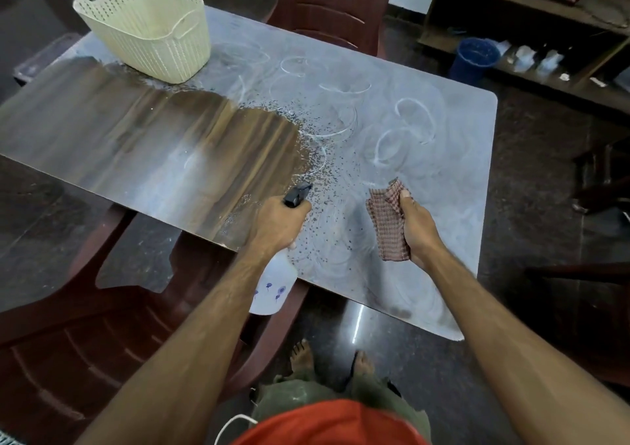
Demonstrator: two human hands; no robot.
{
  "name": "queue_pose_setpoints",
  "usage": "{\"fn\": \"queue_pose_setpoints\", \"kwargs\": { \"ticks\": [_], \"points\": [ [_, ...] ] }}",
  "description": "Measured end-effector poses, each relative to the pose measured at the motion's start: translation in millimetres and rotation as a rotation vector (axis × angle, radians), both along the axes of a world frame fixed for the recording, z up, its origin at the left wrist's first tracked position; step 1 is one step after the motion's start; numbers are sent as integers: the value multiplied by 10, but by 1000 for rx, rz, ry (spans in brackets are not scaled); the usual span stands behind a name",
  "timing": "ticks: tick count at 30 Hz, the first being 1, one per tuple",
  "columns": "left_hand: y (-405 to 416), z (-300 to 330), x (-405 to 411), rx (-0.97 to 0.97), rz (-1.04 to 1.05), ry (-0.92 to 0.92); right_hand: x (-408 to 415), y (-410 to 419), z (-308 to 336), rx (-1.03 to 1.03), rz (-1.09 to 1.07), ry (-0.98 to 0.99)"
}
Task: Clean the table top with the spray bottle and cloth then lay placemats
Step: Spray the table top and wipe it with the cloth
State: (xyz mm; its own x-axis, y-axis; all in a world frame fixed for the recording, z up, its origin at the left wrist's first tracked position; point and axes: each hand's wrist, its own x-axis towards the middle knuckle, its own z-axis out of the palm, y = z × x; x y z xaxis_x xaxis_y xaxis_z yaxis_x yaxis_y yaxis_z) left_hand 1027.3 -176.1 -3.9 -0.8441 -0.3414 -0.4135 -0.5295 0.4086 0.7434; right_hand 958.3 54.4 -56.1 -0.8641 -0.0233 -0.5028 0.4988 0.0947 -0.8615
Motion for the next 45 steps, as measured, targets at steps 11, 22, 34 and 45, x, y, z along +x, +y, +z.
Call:
{"fn": "queue_pose_setpoints", "kwargs": {
  "ticks": [11,22,34,45],
  "points": [
    [303,-148,-107,-21,220,32,-833,102,32,5,163,4],
    [707,-270,265,13,507,12,-1238,172,53,32,355,40],
    [1055,-446,815,108,599,-13,-1268,119,-51,78,479,22],
    [1128,-459,906,134,637,54,-1194,132,-42,102,476,25]
  ]
}}
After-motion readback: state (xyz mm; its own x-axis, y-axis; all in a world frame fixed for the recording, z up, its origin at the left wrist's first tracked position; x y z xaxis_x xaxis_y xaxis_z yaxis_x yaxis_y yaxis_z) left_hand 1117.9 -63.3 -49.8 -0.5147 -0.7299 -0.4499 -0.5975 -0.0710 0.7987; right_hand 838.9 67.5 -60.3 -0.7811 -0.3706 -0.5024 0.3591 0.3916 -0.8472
